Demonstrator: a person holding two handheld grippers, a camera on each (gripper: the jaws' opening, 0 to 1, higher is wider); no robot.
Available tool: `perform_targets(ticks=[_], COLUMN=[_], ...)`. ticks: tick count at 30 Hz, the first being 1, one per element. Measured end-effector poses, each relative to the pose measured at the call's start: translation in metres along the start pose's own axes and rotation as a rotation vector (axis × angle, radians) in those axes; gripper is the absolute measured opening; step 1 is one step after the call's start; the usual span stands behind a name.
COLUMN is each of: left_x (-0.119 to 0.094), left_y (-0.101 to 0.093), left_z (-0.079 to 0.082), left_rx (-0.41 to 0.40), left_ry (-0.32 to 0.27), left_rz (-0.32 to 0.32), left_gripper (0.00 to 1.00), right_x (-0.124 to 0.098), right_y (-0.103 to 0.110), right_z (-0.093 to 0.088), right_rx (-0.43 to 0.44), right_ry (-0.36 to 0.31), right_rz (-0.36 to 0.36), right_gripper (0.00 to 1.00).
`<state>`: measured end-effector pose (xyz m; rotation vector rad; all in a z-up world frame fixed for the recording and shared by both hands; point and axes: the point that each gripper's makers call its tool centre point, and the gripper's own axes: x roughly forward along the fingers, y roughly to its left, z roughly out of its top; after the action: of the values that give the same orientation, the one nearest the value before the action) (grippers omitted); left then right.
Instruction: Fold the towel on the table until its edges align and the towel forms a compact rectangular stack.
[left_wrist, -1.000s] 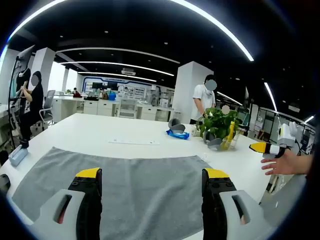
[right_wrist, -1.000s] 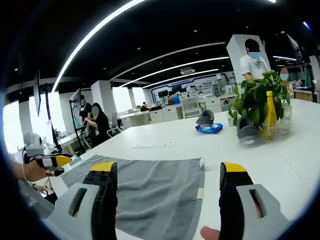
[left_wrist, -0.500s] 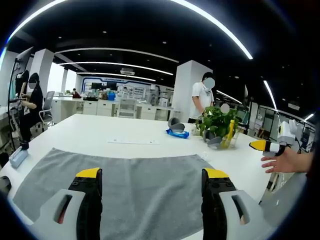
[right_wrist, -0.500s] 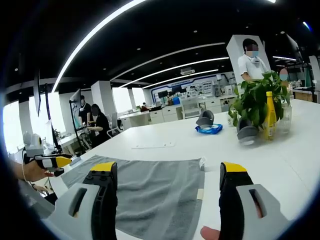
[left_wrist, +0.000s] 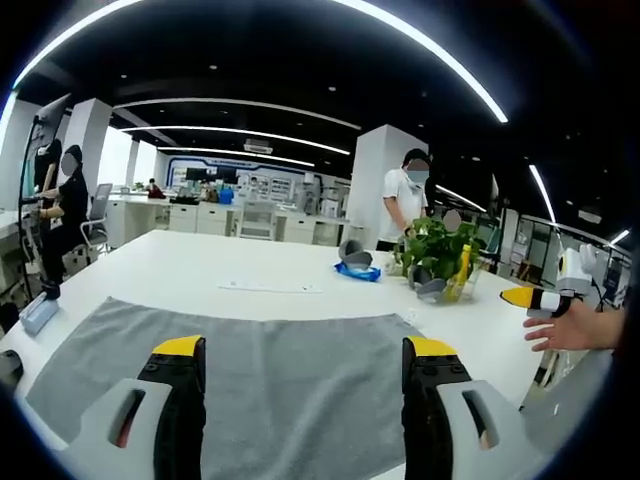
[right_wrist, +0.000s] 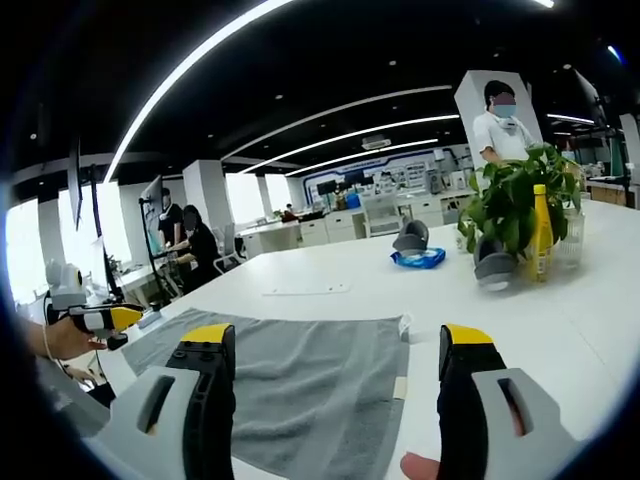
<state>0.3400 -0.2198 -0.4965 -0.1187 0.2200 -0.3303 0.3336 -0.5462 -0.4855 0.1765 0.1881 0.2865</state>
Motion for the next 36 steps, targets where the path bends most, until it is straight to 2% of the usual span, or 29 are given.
perform_targets(ticks=[21, 26, 32, 33, 36], left_x=[0.000, -0.001, -0.001, -0.002, -0.003], left_y=[-0.004, -0.010, -0.015, -0.016, -0.021], left_z=[-0.001, 0.000, -0.004, -0.004, 0.001], left_rx=[0.010, 0.005, 0.016, 0.000, -0.052], left_ry=[0.011, 0.006, 0.037, 0.039, 0.019], left_rz=[-0.004, -0.023, -0.047, -0.054, -0.100], left_gripper=[0.80, 0.77, 0.70, 0.68, 0.54], right_x=[0.000, -0.001, 0.000, 0.000, -0.002], right_y=[-0.005, -0.007, -0.003, -0.003, -0.001], right_z=[-0.006, -0.014, -0.025, -0.027, -0.030], right_rx=[0.020, 0.006, -0.001, -0.005, 0.004], right_ry=[0.032, 0.077, 0.133, 0.140, 0.159], right_rz=[-0.007, -0.011, 0.007, 0.009, 0.021], right_gripper=[0.79, 0.65, 0.52, 0.50, 0.35])
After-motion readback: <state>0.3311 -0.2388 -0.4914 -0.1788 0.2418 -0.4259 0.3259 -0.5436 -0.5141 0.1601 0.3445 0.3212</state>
